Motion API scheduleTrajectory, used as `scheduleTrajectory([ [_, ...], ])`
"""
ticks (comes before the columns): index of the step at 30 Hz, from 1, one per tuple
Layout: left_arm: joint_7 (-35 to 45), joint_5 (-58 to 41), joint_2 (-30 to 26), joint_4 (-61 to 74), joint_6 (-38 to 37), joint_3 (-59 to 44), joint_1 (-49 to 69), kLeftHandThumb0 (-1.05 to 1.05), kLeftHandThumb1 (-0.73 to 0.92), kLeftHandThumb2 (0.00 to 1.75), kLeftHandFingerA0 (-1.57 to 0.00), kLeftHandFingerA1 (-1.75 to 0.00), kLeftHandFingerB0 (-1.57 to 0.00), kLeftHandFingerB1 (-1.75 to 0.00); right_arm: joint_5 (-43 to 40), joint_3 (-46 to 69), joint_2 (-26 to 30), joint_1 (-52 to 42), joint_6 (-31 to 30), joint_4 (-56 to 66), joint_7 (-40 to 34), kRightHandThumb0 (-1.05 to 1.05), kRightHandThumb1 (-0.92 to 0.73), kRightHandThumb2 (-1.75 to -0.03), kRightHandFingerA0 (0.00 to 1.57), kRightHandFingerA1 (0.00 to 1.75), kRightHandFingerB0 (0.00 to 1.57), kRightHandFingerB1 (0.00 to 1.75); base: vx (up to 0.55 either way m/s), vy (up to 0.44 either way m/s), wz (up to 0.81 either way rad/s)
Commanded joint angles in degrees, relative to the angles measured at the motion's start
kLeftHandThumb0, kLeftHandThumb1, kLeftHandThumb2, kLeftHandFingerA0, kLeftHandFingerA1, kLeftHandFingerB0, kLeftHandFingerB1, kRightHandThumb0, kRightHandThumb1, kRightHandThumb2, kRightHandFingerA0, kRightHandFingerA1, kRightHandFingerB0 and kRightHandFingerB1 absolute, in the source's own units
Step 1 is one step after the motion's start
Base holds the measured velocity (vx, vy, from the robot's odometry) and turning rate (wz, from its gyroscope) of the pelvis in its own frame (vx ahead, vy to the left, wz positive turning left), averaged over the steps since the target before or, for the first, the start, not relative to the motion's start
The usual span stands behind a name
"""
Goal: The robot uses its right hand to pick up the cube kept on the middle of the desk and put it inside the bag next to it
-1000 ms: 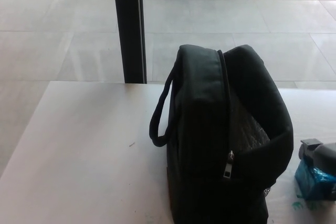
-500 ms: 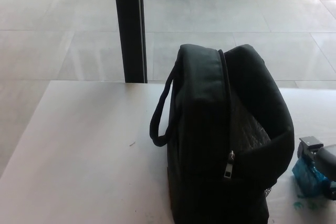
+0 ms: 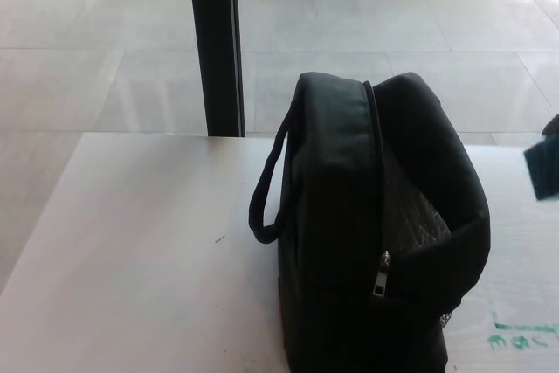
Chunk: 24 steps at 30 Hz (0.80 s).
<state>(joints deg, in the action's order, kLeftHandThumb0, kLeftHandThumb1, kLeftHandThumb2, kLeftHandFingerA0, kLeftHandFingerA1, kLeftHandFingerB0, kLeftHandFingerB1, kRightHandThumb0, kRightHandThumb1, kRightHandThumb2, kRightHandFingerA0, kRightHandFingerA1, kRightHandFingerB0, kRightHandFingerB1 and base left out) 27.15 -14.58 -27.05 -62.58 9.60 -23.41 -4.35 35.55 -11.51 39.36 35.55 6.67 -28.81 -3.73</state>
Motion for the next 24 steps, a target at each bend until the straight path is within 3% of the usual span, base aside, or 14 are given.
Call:
scheduleTrajectory([
  [1,-0.6,-0.5,-1.5,-1.2,-0.3,-0.8,0.4,-0.64,0.72,0.61,-0.18,-0.47,-0.22,-0.35,-6.7,7.3,-1.3,5.6,3.8,1.0,-3.5,-0.18,-0.5,-1.12,0.89,1.75,0.73,1.52,0.0,0.0,0.0],
  [4,-0.3,-0.5,-1.5,-1.3,-0.4,-0.9,0.5,-0.64,0.71,0.61,-0.18,-0.48,-0.23,-0.36,-8.6,9.8,-2.6,6.4,3.1,4.2,-1.4,-0.18,-0.48,-1.17,0.9,1.75,0.74,1.52,0.0,0.0,0.0],
  [5,-0.2,-0.3,-1.6,-1.3,-0.5,-0.6,0.5,-0.65,0.71,0.61,-0.2,-0.49,-0.22,-0.35,-8.6,10.1,-3.0,6.6,2.6,5.1,-1.0,-0.24,-0.47,-1.15,1.2,1.39,0.93,1.23,0.0,0.0,0.0],
  [6,-0.3,-0.4,-1.7,-1.6,-0.5,-0.8,0.5,-0.64,0.72,0.61,-0.19,-0.49,-0.22,-0.35,-9.2,10.7,-3.6,6.5,1.8,7.0,0.0,-0.16,-0.45,-1.2,0.88,1.75,0.73,1.53,0.0,0.0,0.0],
  [15,0.4,-0.4,-1.7,0.1,-0.2,-0.6,1.5,-0.65,0.72,0.61,-0.18,-0.49,-0.2,-0.37,-15.6,11.4,-8.5,3.4,-1.1,21.3,8.4,-0.17,-0.44,-1.22,0.9,1.75,0.75,1.58,0.0,0.0,0.0],
  [16,0.5,-0.5,-1.7,0.3,-0.1,-0.6,1.6,-0.65,0.72,0.61,-0.19,-0.5,-0.2,-0.37,-15.5,10.7,-9.4,2.3,-3.2,24.8,9.7,-0.27,-0.47,-1.16,1.18,1.39,0.97,1.26,0.0,0.0,0.0],
  [17,0.6,-0.7,-1.7,-0.1,-0.1,-0.8,1.4,-0.63,0.72,0.61,-0.17,-0.48,-0.2,-0.36,-15.9,10.1,-10.0,1.5,-4.9,27.4,11.3,-0.14,-0.49,-1.17,0.88,1.75,0.75,1.56,0.0,0.0,0.0],
  [22,0.8,-0.6,-1.7,-0.5,-0.3,-0.8,1.2,-0.64,0.72,0.61,-0.17,-0.48,-0.2,-0.36,-16.0,6.9,-11.1,-2.9,-7.0,35.1,15.9,-0.15,-0.51,-1.17,0.81,1.73,0.73,1.59,0.0,0.0,0.0],
  [24,0.7,-0.4,-1.7,0.2,-0.2,-0.4,1.4,-0.65,0.73,0.61,-0.18,-0.49,-0.2,-0.36,-16.0,5.2,-10.5,-5.0,-3.0,35.5,16.5,-0.15,-0.53,-1.14,0.82,1.75,0.73,1.62,0.0,0.0,0.0],
])
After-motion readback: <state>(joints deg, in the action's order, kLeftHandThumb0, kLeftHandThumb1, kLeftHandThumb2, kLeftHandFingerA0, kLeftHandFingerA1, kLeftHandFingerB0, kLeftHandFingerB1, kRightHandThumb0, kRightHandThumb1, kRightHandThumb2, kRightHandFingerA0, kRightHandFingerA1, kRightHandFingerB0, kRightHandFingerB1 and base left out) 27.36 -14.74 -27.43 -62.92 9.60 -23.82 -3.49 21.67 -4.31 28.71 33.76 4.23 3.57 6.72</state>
